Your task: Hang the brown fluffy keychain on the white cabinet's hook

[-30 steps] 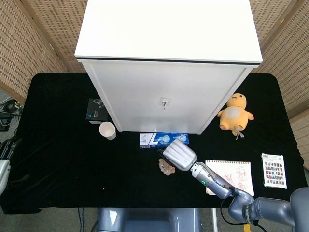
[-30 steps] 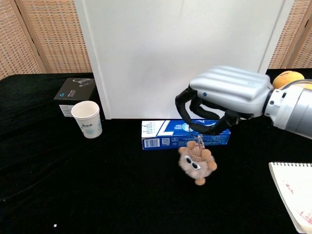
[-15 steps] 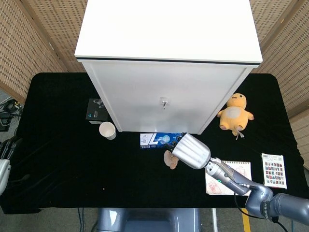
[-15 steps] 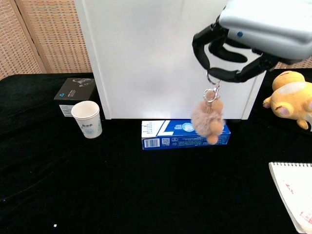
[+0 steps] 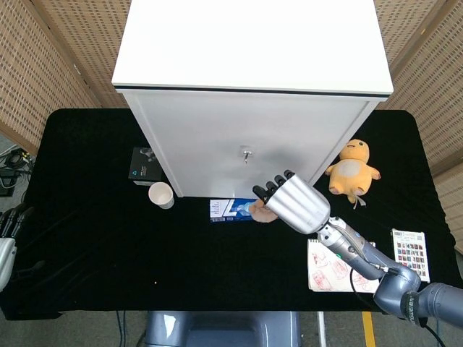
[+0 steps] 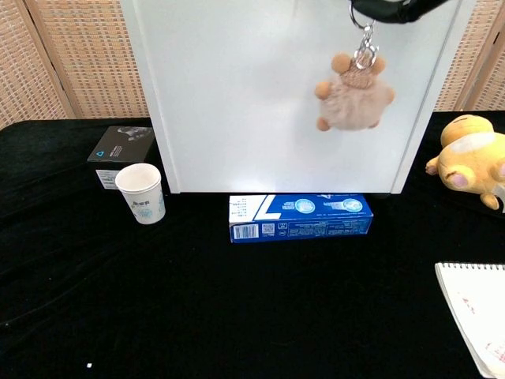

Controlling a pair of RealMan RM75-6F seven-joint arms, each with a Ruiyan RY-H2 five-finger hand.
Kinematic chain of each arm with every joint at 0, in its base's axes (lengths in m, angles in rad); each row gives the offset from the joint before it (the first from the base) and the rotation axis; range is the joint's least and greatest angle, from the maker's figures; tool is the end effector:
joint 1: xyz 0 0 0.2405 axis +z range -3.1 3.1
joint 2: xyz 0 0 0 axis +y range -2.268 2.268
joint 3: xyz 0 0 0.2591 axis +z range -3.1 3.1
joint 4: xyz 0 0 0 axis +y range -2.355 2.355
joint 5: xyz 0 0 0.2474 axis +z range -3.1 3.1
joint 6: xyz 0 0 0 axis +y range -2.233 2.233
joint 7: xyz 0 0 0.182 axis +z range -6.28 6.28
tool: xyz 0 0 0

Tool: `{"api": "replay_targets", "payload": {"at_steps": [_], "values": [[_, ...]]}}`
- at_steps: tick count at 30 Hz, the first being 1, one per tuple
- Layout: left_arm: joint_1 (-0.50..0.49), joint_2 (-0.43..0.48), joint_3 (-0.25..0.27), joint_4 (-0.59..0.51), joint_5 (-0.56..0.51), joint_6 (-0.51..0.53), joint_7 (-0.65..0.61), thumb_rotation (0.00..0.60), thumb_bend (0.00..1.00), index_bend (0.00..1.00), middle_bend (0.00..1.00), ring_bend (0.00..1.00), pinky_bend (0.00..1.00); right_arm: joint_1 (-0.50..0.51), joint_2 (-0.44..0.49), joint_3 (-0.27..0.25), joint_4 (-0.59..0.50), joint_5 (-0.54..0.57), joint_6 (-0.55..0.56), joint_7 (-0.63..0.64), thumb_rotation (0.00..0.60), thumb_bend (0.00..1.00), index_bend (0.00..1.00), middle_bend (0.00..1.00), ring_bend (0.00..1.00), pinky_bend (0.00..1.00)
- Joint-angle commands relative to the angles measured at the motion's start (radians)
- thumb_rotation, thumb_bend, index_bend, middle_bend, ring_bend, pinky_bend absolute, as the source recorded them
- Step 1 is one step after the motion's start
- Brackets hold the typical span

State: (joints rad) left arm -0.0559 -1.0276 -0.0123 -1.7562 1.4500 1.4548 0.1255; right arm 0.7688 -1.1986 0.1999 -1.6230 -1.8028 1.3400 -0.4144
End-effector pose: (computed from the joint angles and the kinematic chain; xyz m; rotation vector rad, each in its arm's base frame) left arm -0.3243 0.2012 0.1325 -1.3971 -0.9377 -0.7624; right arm -0.0435 -0.3564 0.0848 1.8574 0.1724 1.2998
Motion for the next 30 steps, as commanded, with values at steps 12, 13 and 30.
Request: {"api": "replay_targets", "payload": {"at_steps": [12,13,30], "values": [[-0.003,0.002,-0.002,0.002,-0.005,-0.007,-0.006,0.6,0.0,0.0,0.0,0.0,0.0,0.047,0.024,0.083,-0.077,0.073,-0.097,-0.182,0.6,0.66,0.75,0.94,0.91,1.0],[-0.003,0.003,-0.002,0.002,-0.006,-0.007,-0.006,0.6,0.0,0.0,0.0,0.0,0.0,0.052,0.022,0.087,-0.081,0.08,-0.108,-0.19,0.6,0.66,0.75,0.94,0.91,1.0],[-0.007,-0.004,0.0,0.004,-0.013,-0.018,0.006,0.6,0.0,0.0,0.0,0.0,0.0,0.119,-0.009,0.136,-0.11,0.194,-0.215,-0.319,0.6,0.66,0.75,0.94,0.91,1.0]]}}
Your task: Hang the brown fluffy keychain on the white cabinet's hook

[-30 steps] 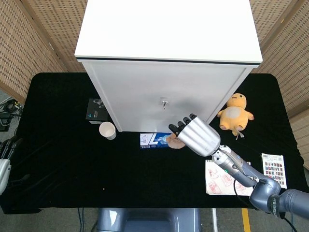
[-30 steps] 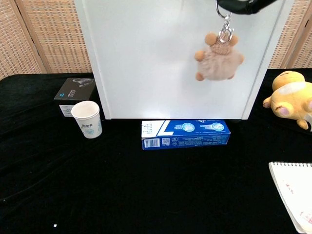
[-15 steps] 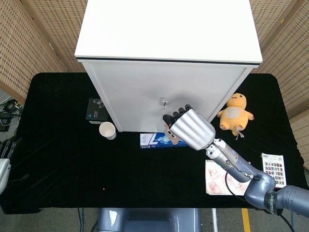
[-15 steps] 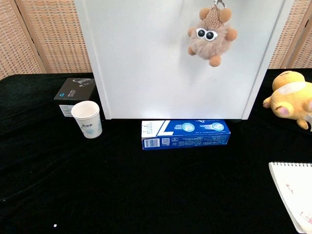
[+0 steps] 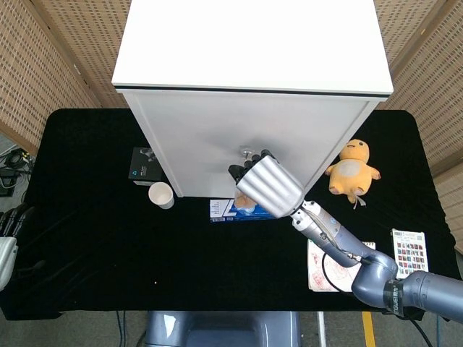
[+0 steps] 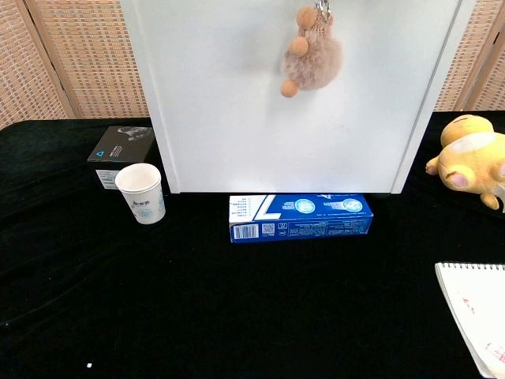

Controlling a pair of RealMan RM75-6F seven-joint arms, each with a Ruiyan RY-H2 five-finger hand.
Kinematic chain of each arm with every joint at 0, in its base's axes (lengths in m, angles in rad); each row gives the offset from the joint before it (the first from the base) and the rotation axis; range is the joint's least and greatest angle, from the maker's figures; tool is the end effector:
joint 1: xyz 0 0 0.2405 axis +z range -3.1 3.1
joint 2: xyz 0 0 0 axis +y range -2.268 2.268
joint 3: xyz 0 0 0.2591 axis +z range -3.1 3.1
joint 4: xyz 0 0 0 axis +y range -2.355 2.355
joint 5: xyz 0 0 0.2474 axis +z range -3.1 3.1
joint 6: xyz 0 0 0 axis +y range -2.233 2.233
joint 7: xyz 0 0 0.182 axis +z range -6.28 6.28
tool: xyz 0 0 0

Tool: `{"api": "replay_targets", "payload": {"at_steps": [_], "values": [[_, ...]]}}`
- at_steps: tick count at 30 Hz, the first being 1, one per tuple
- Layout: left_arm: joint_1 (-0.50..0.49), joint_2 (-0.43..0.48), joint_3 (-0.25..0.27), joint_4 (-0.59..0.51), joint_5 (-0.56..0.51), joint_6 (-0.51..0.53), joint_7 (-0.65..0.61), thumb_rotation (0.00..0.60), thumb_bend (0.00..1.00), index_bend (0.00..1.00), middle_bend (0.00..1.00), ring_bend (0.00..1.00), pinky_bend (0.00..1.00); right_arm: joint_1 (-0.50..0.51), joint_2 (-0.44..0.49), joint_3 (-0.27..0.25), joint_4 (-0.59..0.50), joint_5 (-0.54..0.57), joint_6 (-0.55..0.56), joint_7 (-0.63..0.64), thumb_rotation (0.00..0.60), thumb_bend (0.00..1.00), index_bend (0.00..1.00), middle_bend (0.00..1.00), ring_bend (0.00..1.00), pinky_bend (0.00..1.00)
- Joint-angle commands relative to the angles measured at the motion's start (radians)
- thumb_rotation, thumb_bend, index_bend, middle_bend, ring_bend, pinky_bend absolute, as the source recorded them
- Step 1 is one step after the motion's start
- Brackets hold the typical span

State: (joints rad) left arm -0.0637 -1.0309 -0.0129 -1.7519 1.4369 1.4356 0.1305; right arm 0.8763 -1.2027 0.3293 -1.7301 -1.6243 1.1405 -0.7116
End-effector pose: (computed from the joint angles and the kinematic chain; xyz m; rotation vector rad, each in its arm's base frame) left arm -0.3268 0.2034 0.1295 -1.4038 -0.9477 -0.7464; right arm 0.0232 -0.3769 0.0814 1.8152 0.2997 1.1511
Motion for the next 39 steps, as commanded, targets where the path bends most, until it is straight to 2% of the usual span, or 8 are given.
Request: {"api": "replay_targets", "payload": {"at_steps": [1,14,39], "values": [[0.001,0.0,0.0,0.0,0.0,0.002,0.0,0.6,0.0,0.0,0.0,0.0,0.0,0.014,-0.006,0.008,-0.003,0.021,-0.019,-0.028,0.6,0.66,0.75,0.94,0.91,1.0],[0.0,0.001,-0.002,0.003,-0.006,0.002,-0.003,0.6,0.0,0.0,0.0,0.0,0.0,0.04,-0.026,0.017,0.018,0.089,-0.043,-0.073,0.6,0.65,0.75,0.94,0.91,1.0],[0.001,0.004,-0.004,0.002,-0.007,0.004,-0.01,0.6,0.0,0.0,0.0,0.0,0.0,0.061,-0.063,0.001,0.042,0.123,-0.018,-0.215,0.6,0.62,0.75,0.94,0.91,1.0]]}}
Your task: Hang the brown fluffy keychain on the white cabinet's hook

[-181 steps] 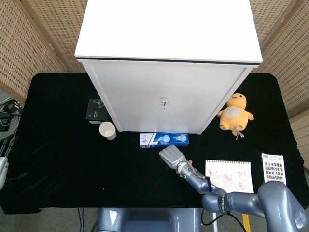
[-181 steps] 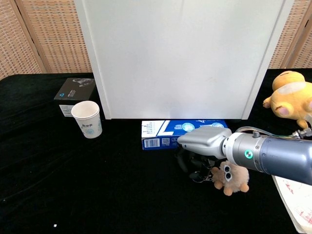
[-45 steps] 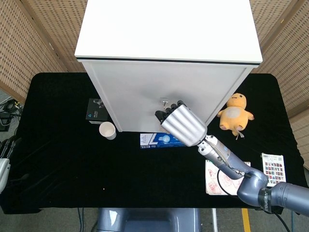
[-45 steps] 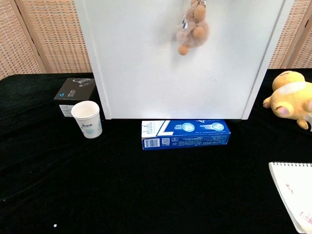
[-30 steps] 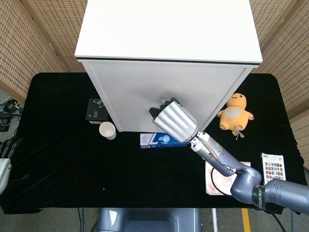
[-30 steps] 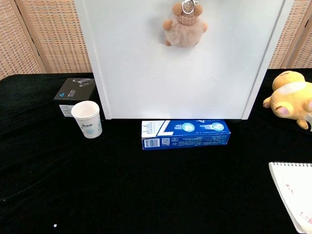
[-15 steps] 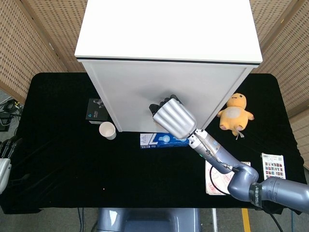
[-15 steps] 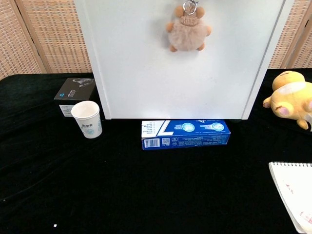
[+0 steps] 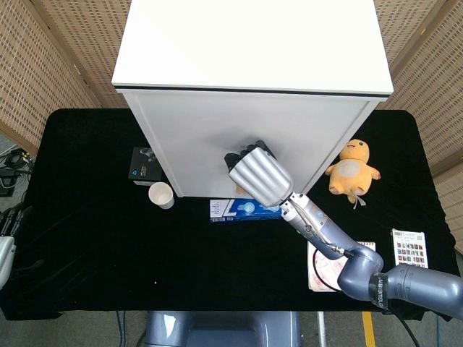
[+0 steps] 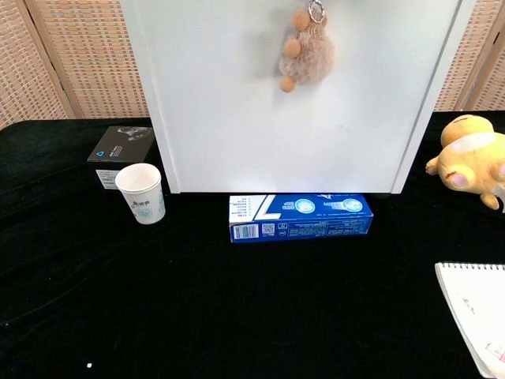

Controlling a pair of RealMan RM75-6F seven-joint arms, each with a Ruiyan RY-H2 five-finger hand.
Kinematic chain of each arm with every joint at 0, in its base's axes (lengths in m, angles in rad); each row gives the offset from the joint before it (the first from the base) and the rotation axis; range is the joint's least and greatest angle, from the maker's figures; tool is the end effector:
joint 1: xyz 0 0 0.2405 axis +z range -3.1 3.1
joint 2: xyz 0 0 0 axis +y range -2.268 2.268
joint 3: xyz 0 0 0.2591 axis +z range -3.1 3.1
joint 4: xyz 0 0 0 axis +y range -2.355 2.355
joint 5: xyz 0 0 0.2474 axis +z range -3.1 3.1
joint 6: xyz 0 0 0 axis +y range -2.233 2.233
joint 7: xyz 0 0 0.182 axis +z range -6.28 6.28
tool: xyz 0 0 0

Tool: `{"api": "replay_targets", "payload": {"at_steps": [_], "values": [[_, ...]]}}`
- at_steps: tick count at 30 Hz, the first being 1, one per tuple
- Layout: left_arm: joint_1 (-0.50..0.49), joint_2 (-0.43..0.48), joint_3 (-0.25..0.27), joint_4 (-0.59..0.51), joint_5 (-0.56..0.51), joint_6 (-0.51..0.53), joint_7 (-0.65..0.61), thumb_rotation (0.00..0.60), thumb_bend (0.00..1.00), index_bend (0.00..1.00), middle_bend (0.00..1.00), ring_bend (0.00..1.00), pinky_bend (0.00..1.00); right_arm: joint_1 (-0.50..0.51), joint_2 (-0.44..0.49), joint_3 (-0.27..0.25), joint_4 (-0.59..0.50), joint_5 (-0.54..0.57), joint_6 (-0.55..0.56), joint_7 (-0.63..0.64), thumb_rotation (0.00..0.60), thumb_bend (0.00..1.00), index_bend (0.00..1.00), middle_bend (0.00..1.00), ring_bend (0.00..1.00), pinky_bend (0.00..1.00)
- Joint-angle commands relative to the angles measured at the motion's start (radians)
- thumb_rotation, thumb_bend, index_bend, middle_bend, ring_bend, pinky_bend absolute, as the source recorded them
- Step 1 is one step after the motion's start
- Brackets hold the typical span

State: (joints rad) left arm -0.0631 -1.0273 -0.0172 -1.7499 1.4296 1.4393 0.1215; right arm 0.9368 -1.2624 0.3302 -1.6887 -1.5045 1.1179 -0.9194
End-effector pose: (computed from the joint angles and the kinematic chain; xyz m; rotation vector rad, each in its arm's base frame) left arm -0.3283 0.2044 0.1327 -1.3907 -0.9479 -0.7499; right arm 0.0331 -0.3942 0.0673 1.7580 0.3710 1.0063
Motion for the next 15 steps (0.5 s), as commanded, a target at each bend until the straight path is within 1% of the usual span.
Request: {"api": "replay_targets", "payload": {"at_steps": [1,4,6,8,15], "values": [[0.0,0.001,0.0,0.0,0.0,0.0,-0.002,0.6,0.0,0.0,0.0,0.0,0.0,0.0,-0.008,0.0,0.001,0.005,0.011,-0.014,0.6,0.61,0.75,0.94,0.91,1.0],[0.0,0.001,0.0,0.001,0.0,-0.001,-0.003,0.6,0.0,0.0,0.0,0.0,0.0,0.0,-0.014,0.001,0.003,0.007,0.018,-0.025,0.6,0.58,0.75,0.94,0.91,1.0],[0.0,0.001,0.0,0.001,0.0,-0.001,-0.003,0.6,0.0,0.0,0.0,0.0,0.0,0.001,-0.017,0.0,0.003,0.007,0.022,-0.035,0.6,0.48,0.75,0.94,0.91,1.0],[0.0,0.002,0.0,0.001,0.0,-0.001,-0.004,0.6,0.0,0.0,0.0,0.0,0.0,0.002,-0.019,0.0,0.005,0.003,0.031,-0.045,0.6,0.43,0.75,0.94,0.91,1.0],[0.0,0.001,0.001,0.001,0.003,0.0,-0.004,0.6,0.0,0.0,0.0,0.0,0.0,-0.002,-0.017,-0.002,0.003,-0.006,0.05,-0.041,0.6,0.41,0.74,0.94,0.91,1.0]]}}
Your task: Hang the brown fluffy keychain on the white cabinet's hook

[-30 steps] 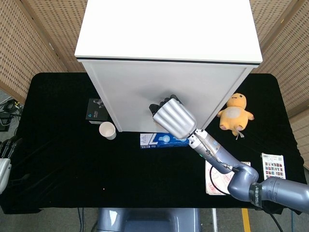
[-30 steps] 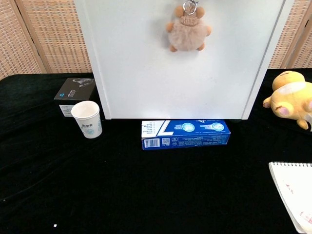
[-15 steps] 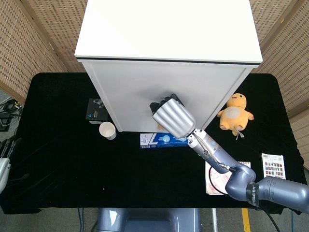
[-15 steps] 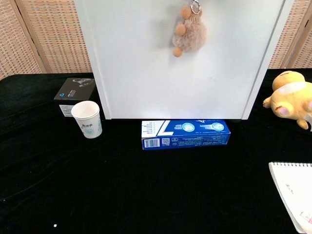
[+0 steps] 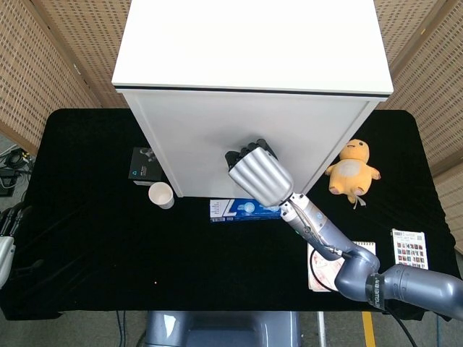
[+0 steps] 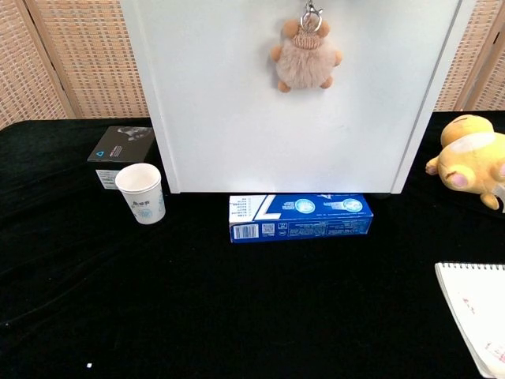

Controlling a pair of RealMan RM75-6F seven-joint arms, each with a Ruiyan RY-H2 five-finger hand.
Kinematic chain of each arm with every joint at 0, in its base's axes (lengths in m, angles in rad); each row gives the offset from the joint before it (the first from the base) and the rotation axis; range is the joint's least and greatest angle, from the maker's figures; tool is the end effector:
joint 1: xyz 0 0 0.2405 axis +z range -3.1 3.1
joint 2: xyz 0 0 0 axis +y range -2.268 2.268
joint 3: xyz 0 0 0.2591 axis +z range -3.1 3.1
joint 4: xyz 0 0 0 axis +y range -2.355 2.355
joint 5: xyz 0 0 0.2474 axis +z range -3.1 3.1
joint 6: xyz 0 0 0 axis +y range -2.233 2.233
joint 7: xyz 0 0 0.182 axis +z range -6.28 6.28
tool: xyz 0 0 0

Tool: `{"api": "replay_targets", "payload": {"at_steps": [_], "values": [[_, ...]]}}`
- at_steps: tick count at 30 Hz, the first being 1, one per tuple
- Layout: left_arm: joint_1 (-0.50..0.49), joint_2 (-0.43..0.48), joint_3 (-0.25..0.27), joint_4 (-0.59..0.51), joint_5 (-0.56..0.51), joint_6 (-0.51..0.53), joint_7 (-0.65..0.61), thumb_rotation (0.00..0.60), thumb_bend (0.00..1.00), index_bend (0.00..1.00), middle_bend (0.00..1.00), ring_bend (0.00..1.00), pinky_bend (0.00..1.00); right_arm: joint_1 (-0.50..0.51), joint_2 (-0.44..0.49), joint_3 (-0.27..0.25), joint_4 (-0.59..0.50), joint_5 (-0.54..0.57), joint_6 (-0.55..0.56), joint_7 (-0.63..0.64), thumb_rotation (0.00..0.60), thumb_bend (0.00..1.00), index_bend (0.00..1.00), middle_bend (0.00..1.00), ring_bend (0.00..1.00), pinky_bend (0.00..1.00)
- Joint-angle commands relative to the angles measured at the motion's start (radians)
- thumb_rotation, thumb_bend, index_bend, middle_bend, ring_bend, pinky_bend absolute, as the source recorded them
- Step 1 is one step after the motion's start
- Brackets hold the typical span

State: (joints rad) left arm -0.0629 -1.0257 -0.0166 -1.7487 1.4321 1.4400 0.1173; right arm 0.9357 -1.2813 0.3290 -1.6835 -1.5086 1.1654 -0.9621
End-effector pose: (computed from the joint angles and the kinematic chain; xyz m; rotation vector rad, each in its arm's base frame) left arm -0.3284 0.2042 0.1333 -1.3915 -0.9478 -0.7521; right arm 0.0353 -0.3917 0.0701 1.7025 0.3943 1.0119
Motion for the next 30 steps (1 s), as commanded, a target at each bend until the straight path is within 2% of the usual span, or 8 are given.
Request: {"api": "replay_targets", "payload": {"at_steps": [1,14,17,19,22,26,28,30], "values": [[0.0,0.0,0.0,0.0,0.0,0.0,0.001,0.6,0.0,0.0,0.0,0.0,0.0,-0.002,0.003,-0.001,-0.003,-0.003,0.005,0.004,0.6,0.41,0.74,0.94,0.91,1.0],[0.0,-0.002,0.002,-0.001,0.002,0.001,0.006,0.6,0.0,0.0,0.0,0.0,0.0,-0.05,0.074,-0.025,-0.035,-0.085,0.074,0.064,0.6,0.41,0.75,0.94,0.91,1.0],[0.001,-0.002,0.002,-0.002,0.004,0.003,0.006,0.6,0.0,0.0,0.0,0.0,0.0,-0.08,0.106,-0.048,-0.04,-0.136,0.108,0.102,0.6,0.41,0.75,0.94,0.91,1.0],[0.002,-0.002,0.003,-0.003,0.008,0.005,0.005,0.6,0.0,0.0,0.0,0.0,0.0,-0.105,0.143,-0.088,-0.033,-0.201,0.128,0.158,0.6,0.41,0.75,0.94,0.91,1.0],[0.003,-0.002,0.004,-0.003,0.01,0.006,0.005,0.6,0.0,0.0,0.0,0.0,0.0,-0.123,0.18,-0.13,0.023,-0.31,0.17,0.233,0.6,0.41,0.75,0.94,0.91,1.0],[0.003,-0.004,0.008,-0.004,0.017,0.005,0.006,0.6,0.0,0.0,0.0,0.0,0.0,-0.186,0.186,-0.209,0.18,-0.441,0.313,0.417,0.6,0.41,0.73,0.89,0.87,1.0],[0.003,-0.005,0.009,-0.004,0.019,0.006,0.006,0.6,0.0,0.0,0.0,0.0,0.0,-0.211,0.18,-0.231,0.253,-0.469,0.357,0.463,0.6,0.4,0.69,0.85,0.83,0.99],[0.004,-0.006,0.01,-0.005,0.024,0.009,0.008,0.6,0.0,0.0,0.0,0.0,0.0,-0.254,0.171,-0.261,0.345,-0.481,0.402,0.503,0.6,0.39,0.61,0.78,0.77,0.92]]}}
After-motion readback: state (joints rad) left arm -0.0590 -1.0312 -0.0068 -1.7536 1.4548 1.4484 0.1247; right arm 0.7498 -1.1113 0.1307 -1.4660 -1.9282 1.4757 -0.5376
